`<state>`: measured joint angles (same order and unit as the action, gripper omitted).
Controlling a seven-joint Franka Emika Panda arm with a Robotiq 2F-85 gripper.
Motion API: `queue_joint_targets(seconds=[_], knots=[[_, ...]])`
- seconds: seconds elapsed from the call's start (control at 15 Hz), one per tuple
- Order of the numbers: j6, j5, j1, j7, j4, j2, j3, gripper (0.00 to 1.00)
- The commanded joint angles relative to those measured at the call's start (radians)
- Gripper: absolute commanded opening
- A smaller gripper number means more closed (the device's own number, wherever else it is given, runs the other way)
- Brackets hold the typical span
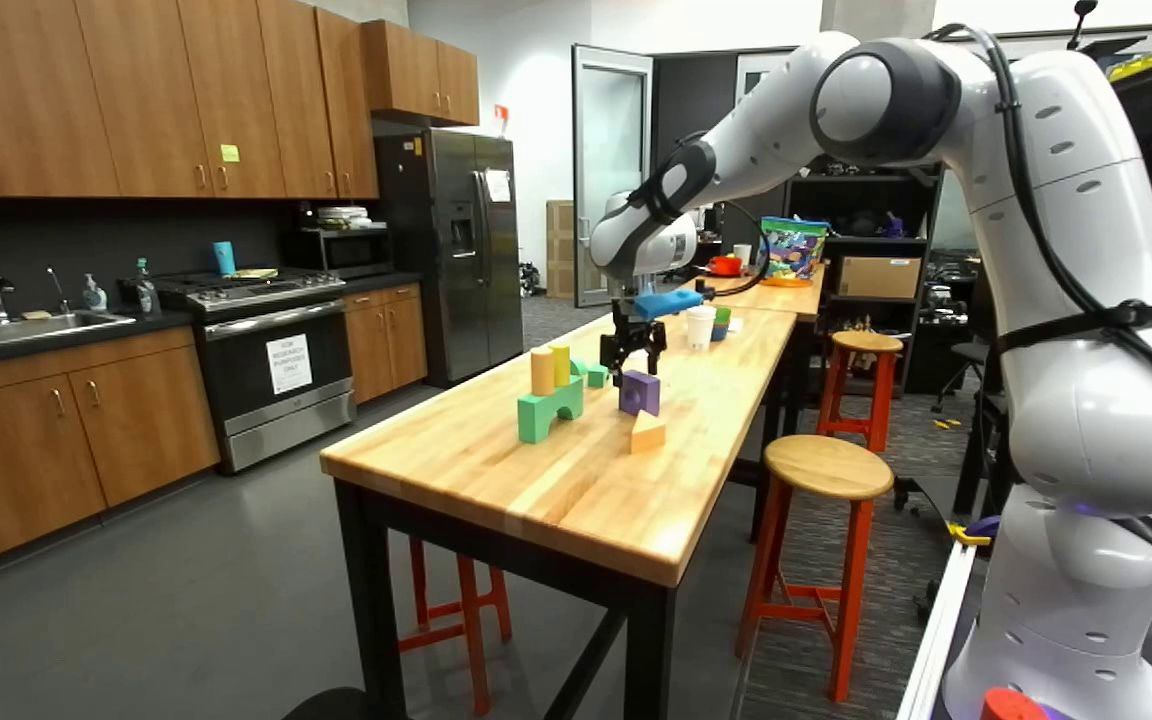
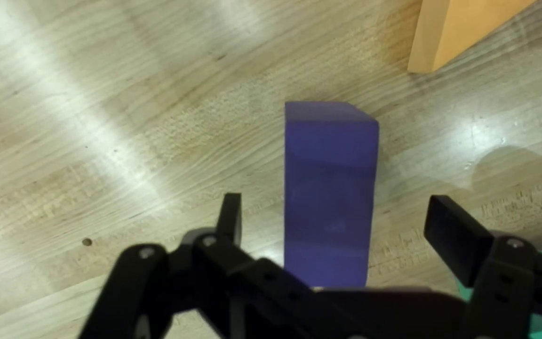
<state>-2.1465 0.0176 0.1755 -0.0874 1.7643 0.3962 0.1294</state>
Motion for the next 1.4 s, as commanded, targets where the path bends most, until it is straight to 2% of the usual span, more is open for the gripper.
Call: queue_joint_targets(seconds=[0.0,0.4,0.47,0.8,1.33], knots=[[-0.020,-0.009,0.010,0.003,-0.004,0.006,0.000,0.70],[-0.041,0.008,0.005,0.001,0.007,0.005,0.002,0.21],[-0.023,0.017,-0.001,0.015,0.006,-0.003,0.005,0.16],[-0.029,0.054,-0.024,0.036,0.023,-0.055,0.009,0.16],[-0.027,0.037,-0.038,0.127,0.018,-0.100,0.007,0.16]])
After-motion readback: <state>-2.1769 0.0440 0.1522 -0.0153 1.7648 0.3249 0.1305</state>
